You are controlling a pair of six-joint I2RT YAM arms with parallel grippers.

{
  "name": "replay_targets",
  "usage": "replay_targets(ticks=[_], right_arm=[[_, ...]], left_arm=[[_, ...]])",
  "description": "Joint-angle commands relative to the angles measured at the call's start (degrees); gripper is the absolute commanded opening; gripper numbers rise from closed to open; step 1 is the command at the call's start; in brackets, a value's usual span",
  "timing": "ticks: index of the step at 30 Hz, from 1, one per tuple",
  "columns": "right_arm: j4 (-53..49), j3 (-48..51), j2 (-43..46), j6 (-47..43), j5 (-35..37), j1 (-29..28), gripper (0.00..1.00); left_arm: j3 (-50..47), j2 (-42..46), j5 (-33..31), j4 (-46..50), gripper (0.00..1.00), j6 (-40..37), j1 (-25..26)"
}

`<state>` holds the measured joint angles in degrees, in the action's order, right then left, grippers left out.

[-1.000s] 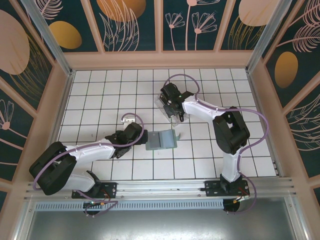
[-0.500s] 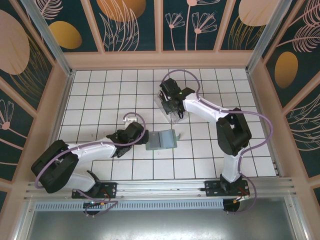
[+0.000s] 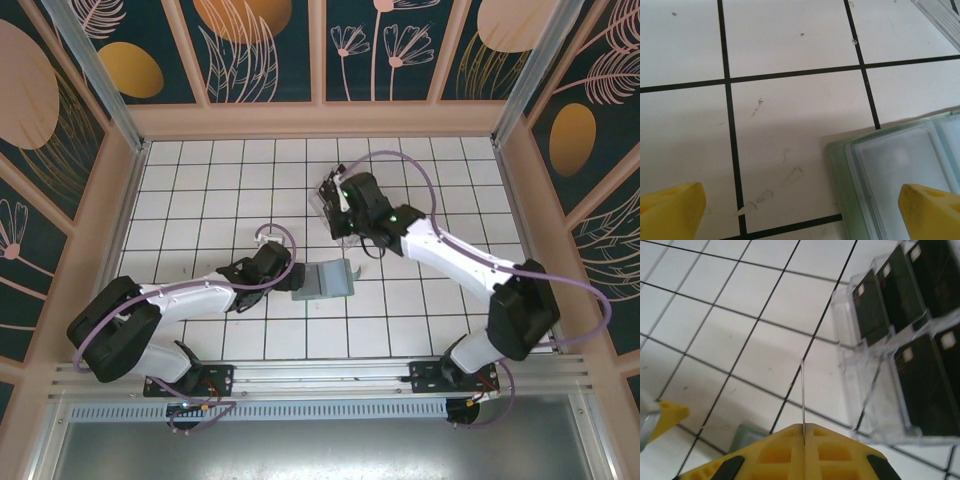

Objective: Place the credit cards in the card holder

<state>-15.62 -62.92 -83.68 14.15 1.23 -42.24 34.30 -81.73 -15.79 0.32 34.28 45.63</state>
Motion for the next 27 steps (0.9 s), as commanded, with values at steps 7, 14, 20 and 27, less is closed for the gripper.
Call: replay_targets(ticks=[7, 14, 20, 27], right_arm=[[34.69, 27.34, 11.28, 19.44, -10.99, -0.12, 0.0], [47.93, 38.26, 12.12, 25.33, -10.93, -0.6, 0.0], [55.96, 42.93, 9.41, 28.2, -10.07, -1.69, 0.0], [63.86, 45.13, 4.5, 30.05, -9.43, -2.56, 0.0]], left_arm=[[1.29, -1.53, -2.57, 2.32, 0.98, 0.76, 2.86], [1.65, -3.96, -6.48, 3.49, 0.99, 2.71, 4.45], [0.69, -4.79, -8.77, 4.32, 0.99, 4.54, 4.82], [0.59, -5.56, -10.13, 5.87, 0.99, 6.14, 5.09]])
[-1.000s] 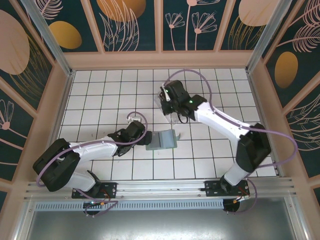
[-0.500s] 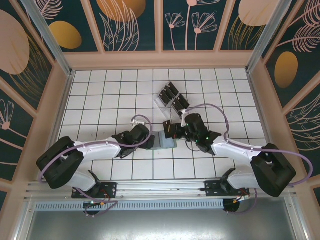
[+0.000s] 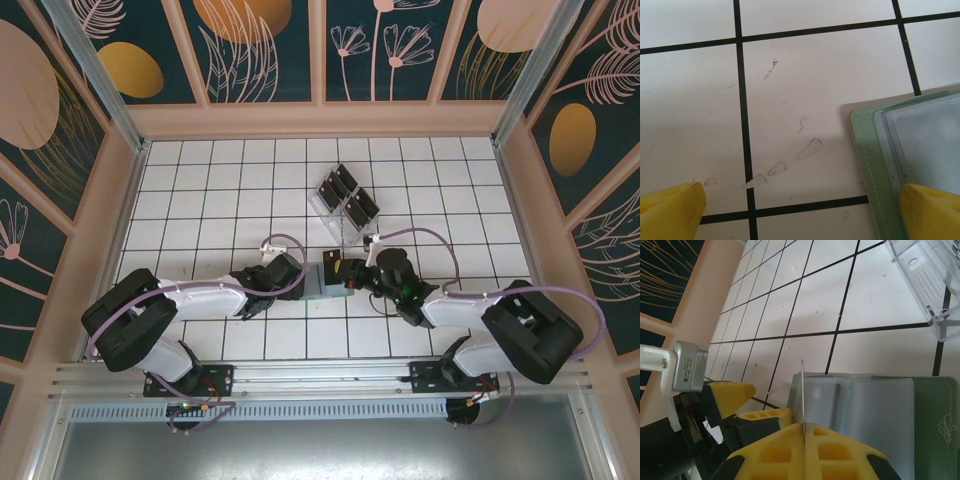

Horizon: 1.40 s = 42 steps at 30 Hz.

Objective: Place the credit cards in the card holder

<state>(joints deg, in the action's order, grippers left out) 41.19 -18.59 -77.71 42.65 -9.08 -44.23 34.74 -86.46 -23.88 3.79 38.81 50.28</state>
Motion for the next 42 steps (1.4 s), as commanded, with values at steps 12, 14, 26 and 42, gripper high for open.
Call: replay_targets(ticks=[12, 14, 26, 42], right_arm=[[15.06, 2.33, -7.06, 2.7, 2.4, -1.04, 0.0], [16.21, 2.57, -8.19, 2.96, 2.4, -1.04, 0.0], [21.61, 2.59, -14.46, 4.71, 1.79, -1.21, 0.0], [25.78, 4.18, -18.22, 6.32, 1.87, -1.26, 0.0]], left_arm=[[-0.38, -1.18, -2.58, 3.15, 0.98, 2.7, 0.66], [-0.41, -1.17, -2.58, 3.1, 0.99, 2.62, 0.65], [-0.55, -1.01, -2.5, 2.98, 0.99, 2.85, 0.76], [-0.46, -1.0, -2.4, 2.98, 0.99, 2.95, 0.77]])
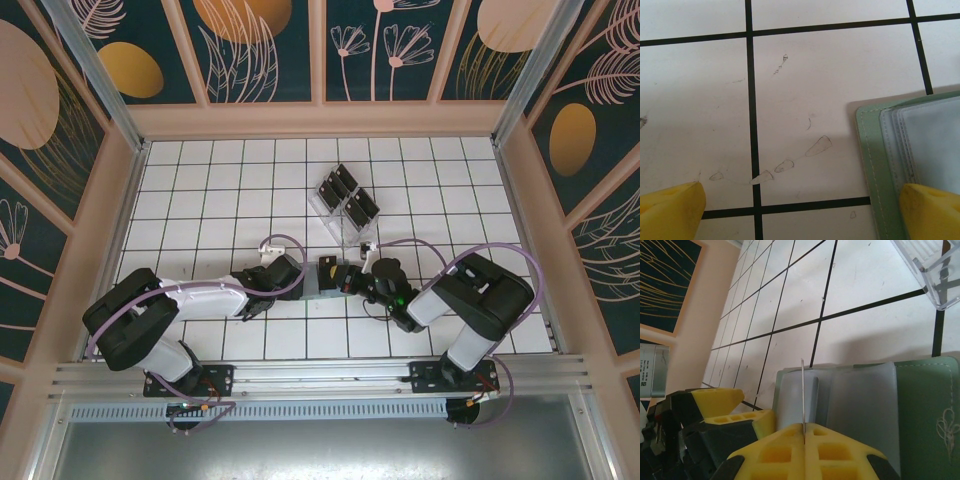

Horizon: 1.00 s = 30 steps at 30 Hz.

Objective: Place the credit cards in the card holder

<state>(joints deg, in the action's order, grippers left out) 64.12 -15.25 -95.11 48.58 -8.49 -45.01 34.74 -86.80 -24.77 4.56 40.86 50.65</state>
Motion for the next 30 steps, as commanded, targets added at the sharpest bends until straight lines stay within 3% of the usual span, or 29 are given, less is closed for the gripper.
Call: replay_targets(ticks=[1, 23, 30], right_arm=[[3.01, 0.91, -1.01, 0.4, 1.28, -0.43, 0.0], [14.15, 2.38, -9.55, 5.07, -2.41, -0.44, 0.0], [15.64, 4.23, -8.86, 5.65, -0.65, -0.08, 0.0]], left_arm=[[-0.46, -0.64, -1.52, 2.25, 0.99, 0.89, 0.41], [-0.2, -0.6, -1.42, 2.13, 0.98, 0.8, 0.45], [-0.21, -0.31, -1.44, 2.3, 0.98, 0.89, 0.54]])
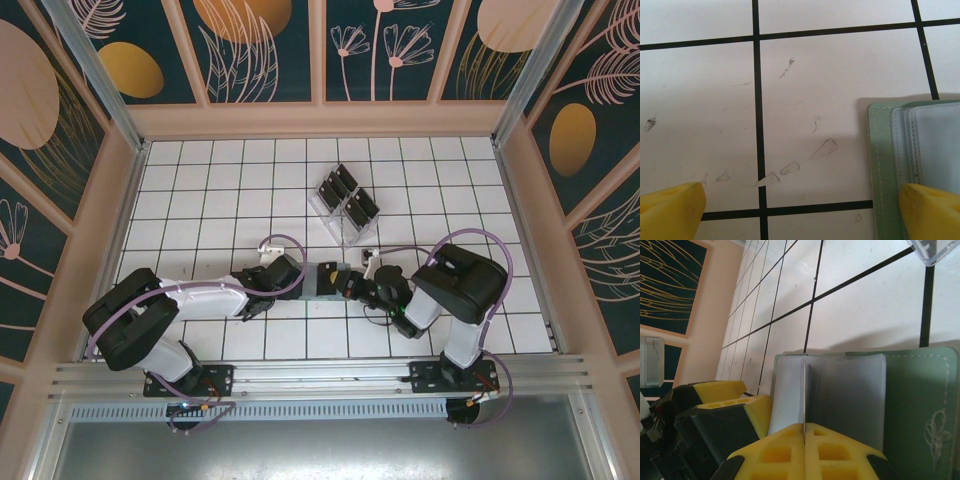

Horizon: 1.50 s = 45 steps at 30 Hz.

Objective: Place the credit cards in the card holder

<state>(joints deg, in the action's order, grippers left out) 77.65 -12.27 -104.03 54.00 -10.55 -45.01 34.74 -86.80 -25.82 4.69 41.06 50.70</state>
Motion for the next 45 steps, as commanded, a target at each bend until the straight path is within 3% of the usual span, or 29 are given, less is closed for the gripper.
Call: replay_targets(ticks=[1, 29, 45], right_arm=[[2.03, 1.42, 0.37, 0.2, 1.73, -0.01, 0.0], [3.01, -0.97, -1.82, 1.24, 1.06, 0.46, 0.0], [2.42, -1.53, -2.38, 1.4, 0.62, 0.72, 0.0]], left_arm=[[-0.27, -0.3, -0.45, 2.18, 0.99, 0.63, 0.48], [2.23, 3.48, -1.44, 4.71, 0.98, -0.96, 0.51], [3.28, -1.2, -0.52, 2.87, 0.99, -2.08, 0.81]])
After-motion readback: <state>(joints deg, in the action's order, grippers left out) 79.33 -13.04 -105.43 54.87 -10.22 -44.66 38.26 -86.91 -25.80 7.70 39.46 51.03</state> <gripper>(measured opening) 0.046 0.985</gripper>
